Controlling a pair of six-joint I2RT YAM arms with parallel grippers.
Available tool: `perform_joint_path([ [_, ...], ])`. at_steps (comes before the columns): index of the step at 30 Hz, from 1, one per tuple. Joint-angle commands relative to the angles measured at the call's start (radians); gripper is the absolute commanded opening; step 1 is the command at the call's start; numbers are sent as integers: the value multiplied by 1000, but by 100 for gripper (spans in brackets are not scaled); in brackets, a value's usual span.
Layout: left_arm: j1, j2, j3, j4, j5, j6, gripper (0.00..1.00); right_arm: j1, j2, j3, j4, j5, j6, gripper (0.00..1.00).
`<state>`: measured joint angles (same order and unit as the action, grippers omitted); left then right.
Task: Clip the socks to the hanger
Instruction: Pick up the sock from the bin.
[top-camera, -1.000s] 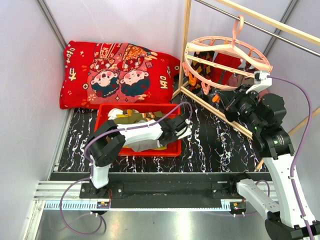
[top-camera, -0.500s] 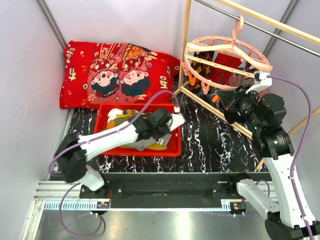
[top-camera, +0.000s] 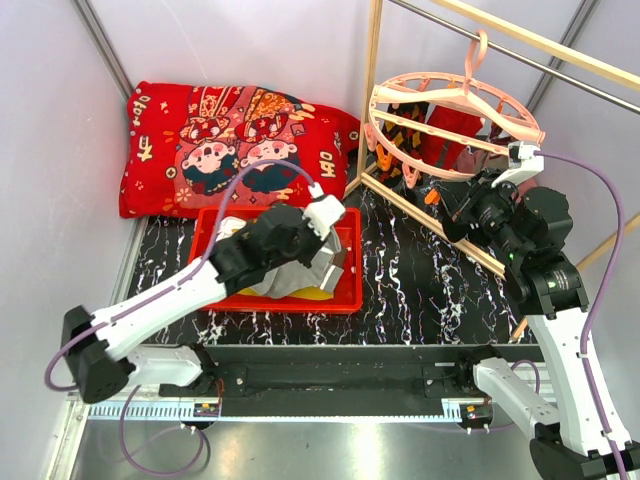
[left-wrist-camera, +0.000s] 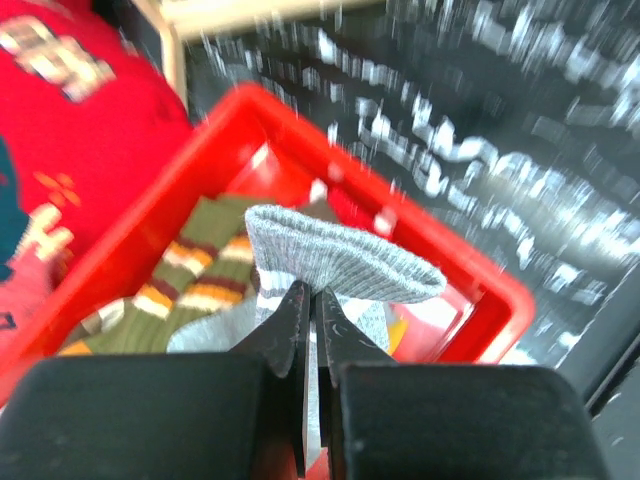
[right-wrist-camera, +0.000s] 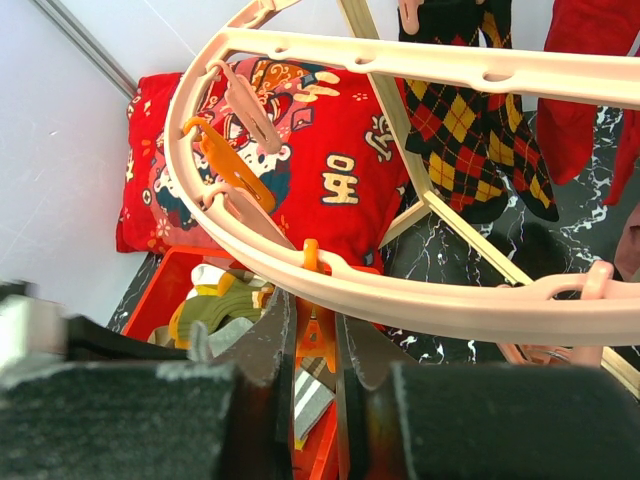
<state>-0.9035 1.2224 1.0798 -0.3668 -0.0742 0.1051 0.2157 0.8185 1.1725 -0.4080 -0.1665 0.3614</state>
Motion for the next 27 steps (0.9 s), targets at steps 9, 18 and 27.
perform_joint_path([
  [9, 5, -89, 95, 223, 86, -104, 0, 2, -12, 47, 34, 2, -22, 8],
  [18, 2, -25, 153, 347, 250, -226, 0, 2, -7, 55, 37, -5, -16, 7],
  [27, -89, 132, 276, 413, 287, -292, 0, 2, -10, 65, 35, -14, -15, 7],
])
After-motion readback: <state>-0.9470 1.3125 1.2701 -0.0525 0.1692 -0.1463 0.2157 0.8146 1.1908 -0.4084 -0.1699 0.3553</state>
